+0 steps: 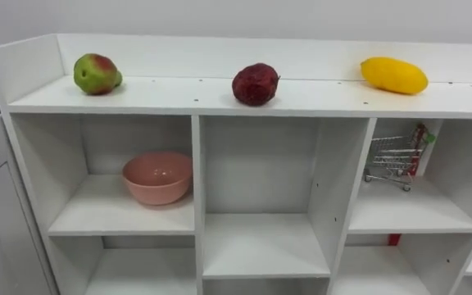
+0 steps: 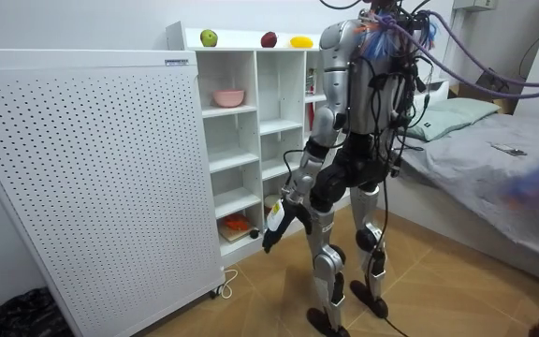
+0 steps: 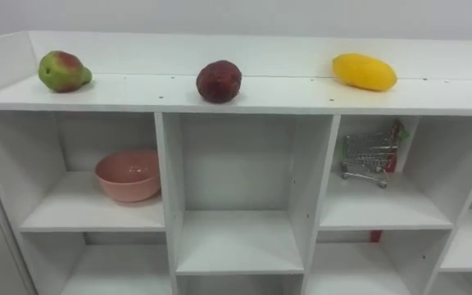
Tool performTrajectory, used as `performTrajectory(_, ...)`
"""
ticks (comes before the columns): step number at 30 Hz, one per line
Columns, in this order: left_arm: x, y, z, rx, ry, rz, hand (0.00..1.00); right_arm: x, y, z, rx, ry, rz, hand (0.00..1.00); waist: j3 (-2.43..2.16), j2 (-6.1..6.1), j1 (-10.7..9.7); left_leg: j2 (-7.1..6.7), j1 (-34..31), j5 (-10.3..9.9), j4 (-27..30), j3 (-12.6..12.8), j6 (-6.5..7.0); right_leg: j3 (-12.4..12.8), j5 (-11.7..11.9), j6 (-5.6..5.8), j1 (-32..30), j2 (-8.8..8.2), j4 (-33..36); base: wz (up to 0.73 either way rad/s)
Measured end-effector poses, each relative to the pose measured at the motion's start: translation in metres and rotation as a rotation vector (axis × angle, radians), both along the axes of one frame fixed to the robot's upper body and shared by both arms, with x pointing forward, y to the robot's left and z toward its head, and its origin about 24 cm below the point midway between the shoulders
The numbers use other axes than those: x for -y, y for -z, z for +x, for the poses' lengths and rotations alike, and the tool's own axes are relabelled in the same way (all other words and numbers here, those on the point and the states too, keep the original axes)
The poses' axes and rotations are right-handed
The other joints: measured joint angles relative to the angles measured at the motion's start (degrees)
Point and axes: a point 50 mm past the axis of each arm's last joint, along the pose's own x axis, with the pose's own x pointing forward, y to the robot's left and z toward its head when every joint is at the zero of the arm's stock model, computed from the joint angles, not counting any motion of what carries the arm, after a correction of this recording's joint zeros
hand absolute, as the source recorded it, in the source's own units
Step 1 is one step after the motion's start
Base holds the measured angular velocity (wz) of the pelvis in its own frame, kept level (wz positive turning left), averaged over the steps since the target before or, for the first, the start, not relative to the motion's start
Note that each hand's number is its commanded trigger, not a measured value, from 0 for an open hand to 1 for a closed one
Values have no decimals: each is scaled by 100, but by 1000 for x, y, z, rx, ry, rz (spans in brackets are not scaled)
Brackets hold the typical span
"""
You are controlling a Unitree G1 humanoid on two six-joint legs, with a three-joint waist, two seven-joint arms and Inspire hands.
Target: Arrange fruit in the closet
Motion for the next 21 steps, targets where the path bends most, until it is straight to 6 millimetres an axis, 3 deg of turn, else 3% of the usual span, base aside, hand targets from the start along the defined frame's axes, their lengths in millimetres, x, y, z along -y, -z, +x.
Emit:
performTrajectory(2, -1, 0, -2, 10, 3, 6, 0, 6, -16, 25, 111, 11, -51, 0, -1, 19, -9, -2, 3, 0, 0, 16, 0, 12, 0, 0, -3, 0, 1, 0)
performTrajectory(4, -2, -1, -4, 23, -4, 8, 0, 15, -47, 58, 289, 26, -138, 0, 18, 23, -49, -7, -1, 0, -9, 6, 0, -1, 0, 0, -6, -2, -14, 0)
performTrajectory(10, -3, -2, -11, 28, -15, 14, 0, 21, -128, 109, 644, -42, -395, 0, 21, 32, -27, -4, -31, 1, -21, -3, 0, -17, -1, 1, -103, 2, -13, 2)
performTrajectory(15, -1, -2, -12, 24, -7, 10, 0, 16, -171, 122, 826, -69, -483, 0, -11, 28, 69, -4, -29, 1, -22, 15, 0, 9, -1, 1, -109, 1, -11, -2)
performTrajectory(18, 2, -1, -14, 14, 21, 5, 0, 9, -202, 129, 947, -98, -556, 0, -59, 92, 96, -3, -31, 2, -21, 15, 0, 10, -1, 1, -102, 1, -4, 0)
performTrajectory(21, 3, -1, -13, 15, 31, 2, 0, 3, -226, 137, 1041, -132, -634, 0, -70, 108, 106, 0, -5, 6, -9, 15, -1, 13, 0, 1, -94, 2, -3, 0)
